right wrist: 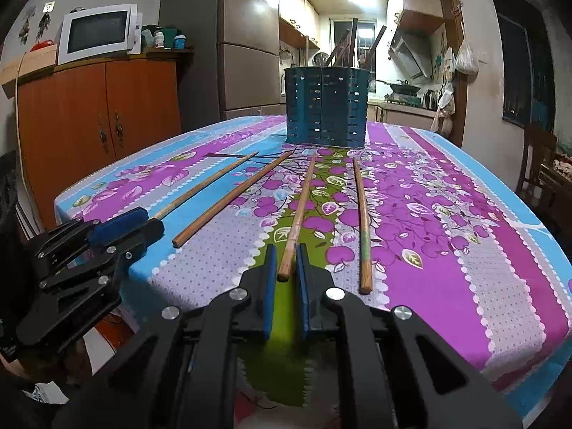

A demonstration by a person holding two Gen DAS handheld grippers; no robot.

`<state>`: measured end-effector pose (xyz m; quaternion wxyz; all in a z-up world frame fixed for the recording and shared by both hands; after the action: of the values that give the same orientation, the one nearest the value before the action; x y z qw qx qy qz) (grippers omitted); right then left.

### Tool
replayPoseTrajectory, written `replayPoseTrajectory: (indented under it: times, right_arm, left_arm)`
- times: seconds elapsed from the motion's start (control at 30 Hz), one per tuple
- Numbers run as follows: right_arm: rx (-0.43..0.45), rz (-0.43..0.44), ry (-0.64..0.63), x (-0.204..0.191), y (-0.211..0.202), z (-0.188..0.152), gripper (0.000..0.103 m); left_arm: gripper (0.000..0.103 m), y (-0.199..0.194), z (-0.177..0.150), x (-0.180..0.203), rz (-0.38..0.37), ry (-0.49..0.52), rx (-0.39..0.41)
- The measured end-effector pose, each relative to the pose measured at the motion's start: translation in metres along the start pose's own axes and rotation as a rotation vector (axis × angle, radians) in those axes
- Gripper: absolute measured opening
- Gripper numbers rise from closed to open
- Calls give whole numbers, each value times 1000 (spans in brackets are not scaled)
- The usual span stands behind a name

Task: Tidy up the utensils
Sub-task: 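Move both open tools back over the remaining chopsticks, then close the right tool on a chopstick while the left tool grasps another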

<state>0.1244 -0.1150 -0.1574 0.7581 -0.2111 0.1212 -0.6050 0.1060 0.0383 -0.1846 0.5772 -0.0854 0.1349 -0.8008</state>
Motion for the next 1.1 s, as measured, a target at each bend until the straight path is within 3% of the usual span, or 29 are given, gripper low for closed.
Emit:
replayPoseTrajectory:
  times: [0.1, 0.43, 0.8, 0.93, 1.1]
  right_arm:
    - [13, -6, 2, -1, 0, -1, 9]
    - [55, 12, 52, 12, -19, 15, 5]
    - [238, 11, 11, 34, -74, 108, 5]
    - [261, 28, -1, 39, -72, 141, 5]
    - [232, 48, -3, 44, -52, 170, 5]
  left_arm:
    - [13, 0, 0, 1, 7, 8, 2]
    - [8, -15, 23, -3, 10, -10, 31]
    - [8, -51, 133, -10, -3, 20, 218]
    - [8, -36, 167, -12, -8, 31, 217]
    - [8, -10, 184, -13, -4, 37, 180]
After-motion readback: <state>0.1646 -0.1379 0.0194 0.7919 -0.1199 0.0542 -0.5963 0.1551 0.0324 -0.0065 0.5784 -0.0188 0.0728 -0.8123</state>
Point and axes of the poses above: each gripper's, at about its wrist camera, not at the fingertips, and y roughly the way its jaws point, x to its right, z to its top, the point moved 4 cm from there along y, roughly the way its jaws point, and after that the axes turned 10 degrees about -z, right-handed, at the moved point
